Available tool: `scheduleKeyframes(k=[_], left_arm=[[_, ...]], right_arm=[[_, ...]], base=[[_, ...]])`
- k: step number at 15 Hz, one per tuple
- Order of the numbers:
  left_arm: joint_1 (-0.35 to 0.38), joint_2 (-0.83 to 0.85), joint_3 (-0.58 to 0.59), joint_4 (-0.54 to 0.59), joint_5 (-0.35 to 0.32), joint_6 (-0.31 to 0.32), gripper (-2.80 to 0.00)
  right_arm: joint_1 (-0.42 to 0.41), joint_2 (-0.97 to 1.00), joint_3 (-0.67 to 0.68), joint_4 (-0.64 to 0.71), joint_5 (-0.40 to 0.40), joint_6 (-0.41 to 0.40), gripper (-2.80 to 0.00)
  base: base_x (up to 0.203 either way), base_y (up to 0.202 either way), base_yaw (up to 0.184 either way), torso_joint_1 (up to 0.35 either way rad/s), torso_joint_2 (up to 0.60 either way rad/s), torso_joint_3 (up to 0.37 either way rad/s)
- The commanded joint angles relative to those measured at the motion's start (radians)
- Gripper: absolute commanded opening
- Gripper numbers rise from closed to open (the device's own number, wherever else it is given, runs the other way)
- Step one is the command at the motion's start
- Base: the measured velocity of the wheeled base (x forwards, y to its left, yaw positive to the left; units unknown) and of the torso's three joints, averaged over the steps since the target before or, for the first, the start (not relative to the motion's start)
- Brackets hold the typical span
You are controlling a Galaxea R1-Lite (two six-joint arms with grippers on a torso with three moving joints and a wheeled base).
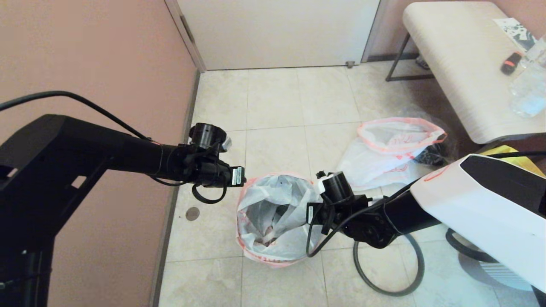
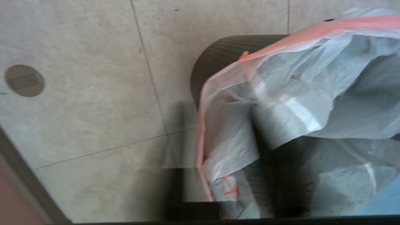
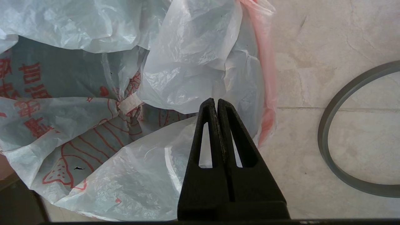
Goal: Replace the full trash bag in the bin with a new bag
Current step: Put the new garbage bag on the trash can
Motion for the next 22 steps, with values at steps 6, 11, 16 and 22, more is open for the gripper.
scheduleKeyframes(k=[6, 11, 16, 22], left_arm=[[-0.006, 0.123, -0.070, 0.001, 0.000, -0.039, -2.80], [-0.004, 0.179, -0.104, 0.001, 0.004, -0.041, -2.80], [-0.004, 0.166, -0.101, 0.001, 0.005, -0.055, -2.80], [-0.002, 0.160, -0.104, 0.001, 0.005, -0.064, -2.80]], right_arm=[[-0.004, -0.004, -0.010, -0.004, -0.001, 0.007, -2.80], [-0.001, -0.012, -0.110, -0.008, 0.031, 0.003, -2.80], [-0.001, 0.147, -0.436, 0.065, 0.070, -0.099, -2.80], [0.025, 0.226, -0.606, 0.212, 0.068, -0.167, -2.80]], base=[[0.000, 0.000, 0.000, 0.000, 0.00, 0.000], [0.000, 0.000, 0.000, 0.000, 0.00, 0.000], [0.000, 0.000, 0.000, 0.000, 0.00, 0.000], [0.000, 0.000, 0.000, 0.000, 0.00, 0.000]])
